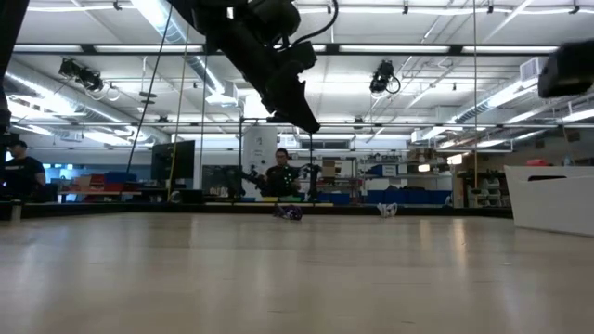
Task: Pick and place USB-C Cables
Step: Put the blue charger cable into the white bin
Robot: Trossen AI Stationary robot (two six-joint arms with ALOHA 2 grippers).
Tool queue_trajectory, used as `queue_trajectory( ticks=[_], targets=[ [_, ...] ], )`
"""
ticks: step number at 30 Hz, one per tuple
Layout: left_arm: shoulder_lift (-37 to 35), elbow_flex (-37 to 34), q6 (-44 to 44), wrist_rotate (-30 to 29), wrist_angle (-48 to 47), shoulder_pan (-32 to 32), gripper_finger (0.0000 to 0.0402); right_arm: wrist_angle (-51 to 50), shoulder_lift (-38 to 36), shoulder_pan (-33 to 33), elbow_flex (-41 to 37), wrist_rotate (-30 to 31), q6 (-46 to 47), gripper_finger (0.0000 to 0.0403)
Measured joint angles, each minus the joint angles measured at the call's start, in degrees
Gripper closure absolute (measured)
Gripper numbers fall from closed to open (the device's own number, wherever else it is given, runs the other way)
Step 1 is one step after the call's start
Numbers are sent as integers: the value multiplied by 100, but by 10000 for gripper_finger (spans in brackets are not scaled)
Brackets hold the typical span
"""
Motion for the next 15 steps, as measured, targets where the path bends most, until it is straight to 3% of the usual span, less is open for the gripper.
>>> queue_trajectory(
  ticks=[4, 15],
  targets=[
    [0, 0, -47, 1, -45, 0, 263, -264, 256, 15, 83, 4, -159, 266],
    [0, 0, -318, 0, 60, -209, 263, 270, 254, 14, 324, 280, -295, 266]
  ],
)
